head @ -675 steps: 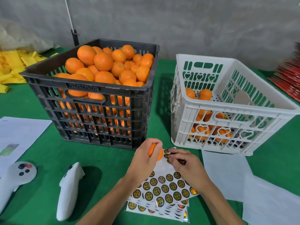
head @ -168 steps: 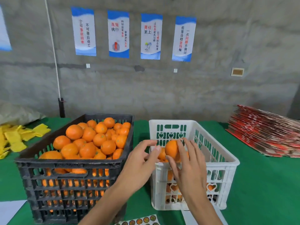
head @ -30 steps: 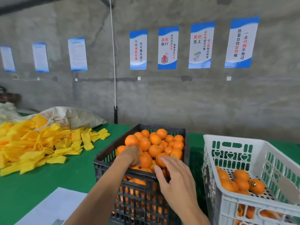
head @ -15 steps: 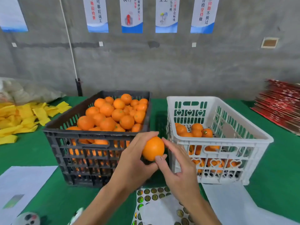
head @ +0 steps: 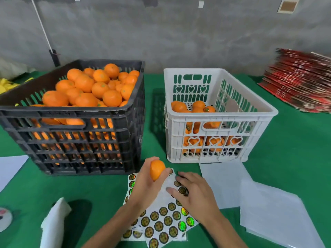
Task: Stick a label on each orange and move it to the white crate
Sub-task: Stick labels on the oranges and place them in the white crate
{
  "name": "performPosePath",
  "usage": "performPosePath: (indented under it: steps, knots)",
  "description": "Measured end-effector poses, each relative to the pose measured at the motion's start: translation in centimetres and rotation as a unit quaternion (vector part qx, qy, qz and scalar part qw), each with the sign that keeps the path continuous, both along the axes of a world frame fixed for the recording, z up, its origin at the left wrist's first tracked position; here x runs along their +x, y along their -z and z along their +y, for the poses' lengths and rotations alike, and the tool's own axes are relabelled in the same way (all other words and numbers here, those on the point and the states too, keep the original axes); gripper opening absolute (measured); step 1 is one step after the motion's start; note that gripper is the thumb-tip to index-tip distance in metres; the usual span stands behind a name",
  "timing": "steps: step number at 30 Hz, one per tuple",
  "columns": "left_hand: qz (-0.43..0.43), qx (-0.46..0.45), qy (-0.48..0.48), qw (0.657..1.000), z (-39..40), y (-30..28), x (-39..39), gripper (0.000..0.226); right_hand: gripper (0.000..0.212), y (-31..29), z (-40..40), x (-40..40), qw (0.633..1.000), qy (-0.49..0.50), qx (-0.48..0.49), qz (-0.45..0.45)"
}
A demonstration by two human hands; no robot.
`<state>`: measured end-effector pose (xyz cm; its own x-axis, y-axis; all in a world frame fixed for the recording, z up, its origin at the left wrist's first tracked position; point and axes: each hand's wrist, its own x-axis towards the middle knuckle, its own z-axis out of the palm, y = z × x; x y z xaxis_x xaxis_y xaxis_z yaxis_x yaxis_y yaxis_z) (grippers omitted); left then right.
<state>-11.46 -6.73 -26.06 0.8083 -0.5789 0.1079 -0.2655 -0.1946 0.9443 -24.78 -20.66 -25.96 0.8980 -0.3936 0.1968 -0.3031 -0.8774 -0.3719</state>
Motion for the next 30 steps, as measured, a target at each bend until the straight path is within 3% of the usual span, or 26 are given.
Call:
performPosePath:
  steps: [8,15,17,21,25,30]
  knots:
    - [-0.012,0.022,-0.001,1.0,0.4,0.1,-0.4,0.059,0.025,0.4,0.5,0.1,0.988,-0.01,-0.112,-0.11]
    - [-0.017,0.026,0.006,0.999,0.5,-0.3,-0.6,0.064,0.026,0.5,0.2,0.0,0.992,-0.034,-0.068,-0.104]
    - [-0.014,0.024,0.01,1.0,0.6,-0.4,-0.6,0.061,0.032,0.2,0.0,-0.1,0.995,-0.031,-0.026,-0.089]
    - [-0.009,0.019,0.009,1.0,0.6,-0.4,-0.7,0.063,0.018,0.5,-0.4,-0.3,0.991,-0.013,0.079,-0.111]
    - [0.003,0.023,0.007,1.0,0.5,-0.5,-0.6,0.063,0.013,-0.5,-0.4,0.2,0.931,0.087,0.307,-0.176]
    - [0.029,-0.036,0.025,0.999,0.4,-2.7,-0.9,0.058,0.011,-4.9,1.7,2.2,0.9,0.106,0.261,-0.333]
